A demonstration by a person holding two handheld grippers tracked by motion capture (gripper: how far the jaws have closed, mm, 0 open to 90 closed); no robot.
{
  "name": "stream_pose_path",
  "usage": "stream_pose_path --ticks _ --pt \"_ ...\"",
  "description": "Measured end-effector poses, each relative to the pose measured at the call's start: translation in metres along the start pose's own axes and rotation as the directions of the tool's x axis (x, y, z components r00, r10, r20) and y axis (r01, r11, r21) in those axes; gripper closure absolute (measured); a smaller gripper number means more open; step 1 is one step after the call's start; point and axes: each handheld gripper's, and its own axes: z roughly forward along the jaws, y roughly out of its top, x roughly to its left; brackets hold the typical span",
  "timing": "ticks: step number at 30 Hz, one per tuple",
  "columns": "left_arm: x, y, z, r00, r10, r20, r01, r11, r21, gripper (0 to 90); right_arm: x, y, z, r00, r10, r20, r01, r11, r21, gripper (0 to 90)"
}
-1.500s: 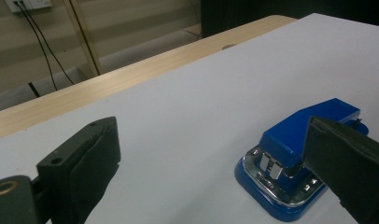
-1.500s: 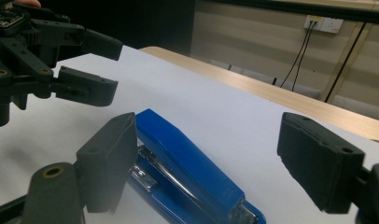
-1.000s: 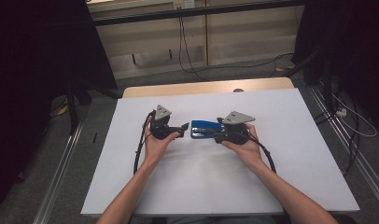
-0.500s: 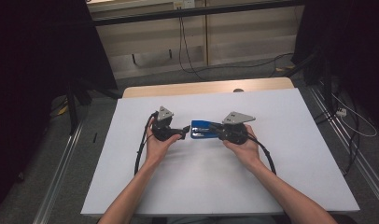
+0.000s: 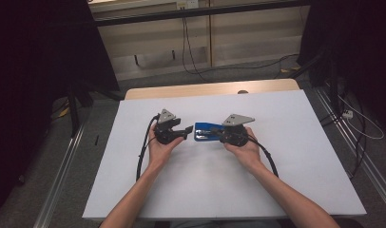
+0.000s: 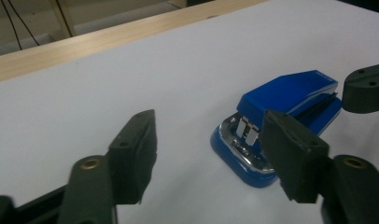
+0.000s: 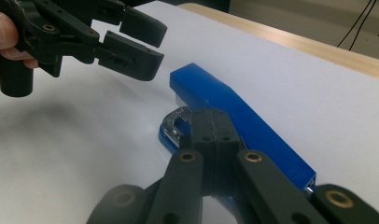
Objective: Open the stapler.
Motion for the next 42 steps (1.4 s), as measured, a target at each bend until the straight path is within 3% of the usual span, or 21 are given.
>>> stream_pose_path --ticks 2,3,6,8,10,13,18,30,34,42 --pt "0.0 -0.001 0.0 1.0 0.0 0.005 0.0 1.0 0.005 50.4 -0.001 0.0 0.002 1.0 0.0 0.003 0.0 1.0 0.013 90.0" --pt "0.0 -0.001 0.0 1.0 0.008 0.003 -0.008 0.9999 0.01 50.4 -0.001 0.0 0.002 1.0 0.0 0.003 0.0 1.0 0.013 90.0" --pt "-0.001 -0.001 0.0 0.9999 0.01 0.006 -0.01 0.9998 0.018 61.6 -0.001 0.001 0.003 1.0 0.002 0.002 -0.002 1.0 0.023 90.0" --pt "-0.002 -0.002 0.0 0.9997 0.014 0.018 -0.014 0.9996 0.024 75.7 0.0 0.001 0.005 1.0 0.001 0.001 -0.001 0.999 0.036 90.0" --pt "-0.003 -0.003 0.001 0.9995 0.015 0.026 -0.016 0.9997 0.018 77.6 0.0 0.001 0.005 1.0 0.0 0.0 0.0 0.999 0.038 90.0" --pt "-0.005 -0.002 0.003 0.999 0.023 0.037 -0.024 0.9995 0.021 90.0 0.001 0.001 0.008 1.0 0.005 -0.004 -0.004 0.999 0.053 90.0" --pt "-0.006 -0.001 0.004 0.9993 0.029 0.024 -0.03 0.9995 0.01 90.0 0.0 0.0 0.011 0.9998 0.016 -0.013 -0.015 0.997 0.073 90.0" --pt "-0.01 -0.007 0.015 0.9977 0.049 0.048 -0.053 0.9958 0.075 90.0 0.002 0.0 0.021 0.9999 -0.009 -0.01 0.01 0.989 0.145 90.0" --pt "-0.012 -0.008 0.02 0.9973 0.059 0.043 -0.063 0.9937 0.093 90.0 0.002 -0.003 0.026 0.9996 -0.029 -0.003 0.029 0.982 0.189 90.0" --pt "-0.015 -0.008 0.025 0.9972 0.063 0.039 -0.067 0.9928 0.099 90.0 0.0 -0.003 0.029 0.9993 -0.037 0.005 0.035 0.979 0.202 90.0"
